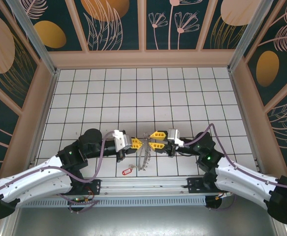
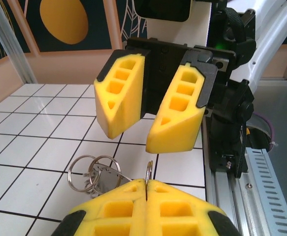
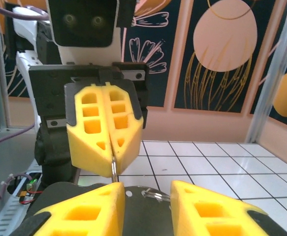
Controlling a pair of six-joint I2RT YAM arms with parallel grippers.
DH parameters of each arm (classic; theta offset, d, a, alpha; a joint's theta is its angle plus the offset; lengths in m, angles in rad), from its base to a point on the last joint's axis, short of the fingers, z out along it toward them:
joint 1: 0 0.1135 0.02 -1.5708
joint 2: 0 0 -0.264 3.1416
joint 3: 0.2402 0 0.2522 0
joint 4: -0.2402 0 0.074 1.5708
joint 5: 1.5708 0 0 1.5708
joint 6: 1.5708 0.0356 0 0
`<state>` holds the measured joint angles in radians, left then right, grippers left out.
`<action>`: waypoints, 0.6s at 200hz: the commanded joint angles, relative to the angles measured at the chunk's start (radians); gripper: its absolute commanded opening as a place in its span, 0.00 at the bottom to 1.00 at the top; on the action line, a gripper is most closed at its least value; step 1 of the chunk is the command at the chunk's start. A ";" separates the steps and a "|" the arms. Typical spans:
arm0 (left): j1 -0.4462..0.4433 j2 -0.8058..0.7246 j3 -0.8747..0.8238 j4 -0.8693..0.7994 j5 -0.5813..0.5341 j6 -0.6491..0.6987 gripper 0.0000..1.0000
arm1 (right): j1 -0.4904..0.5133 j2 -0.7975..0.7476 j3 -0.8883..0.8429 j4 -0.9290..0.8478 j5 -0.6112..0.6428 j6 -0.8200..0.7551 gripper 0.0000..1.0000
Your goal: Put the keys on the keyring
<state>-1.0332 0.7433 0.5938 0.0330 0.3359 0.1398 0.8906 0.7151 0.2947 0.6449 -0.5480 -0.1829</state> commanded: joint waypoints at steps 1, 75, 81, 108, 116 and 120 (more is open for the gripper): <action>0.001 -0.001 0.058 -0.022 -0.004 0.035 0.00 | 0.013 -0.015 0.047 -0.085 0.039 -0.048 0.26; 0.001 0.035 0.099 -0.095 -0.034 0.064 0.00 | 0.041 0.014 0.071 -0.096 0.009 -0.059 0.22; 0.001 0.042 0.103 -0.103 -0.037 0.067 0.00 | 0.041 0.018 0.072 -0.096 0.008 -0.059 0.22; 0.001 0.065 0.124 -0.131 -0.047 0.085 0.00 | 0.044 0.039 0.081 -0.094 -0.003 -0.060 0.21; 0.001 0.069 0.128 -0.137 -0.048 0.090 0.00 | 0.045 0.044 0.083 -0.094 -0.004 -0.061 0.20; 0.001 0.071 0.130 -0.138 -0.048 0.090 0.00 | 0.044 0.048 0.083 -0.096 -0.002 -0.062 0.20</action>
<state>-1.0332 0.8093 0.6758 -0.0933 0.3023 0.1978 0.9257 0.7502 0.3405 0.5396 -0.5419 -0.2306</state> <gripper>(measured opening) 0.045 0.208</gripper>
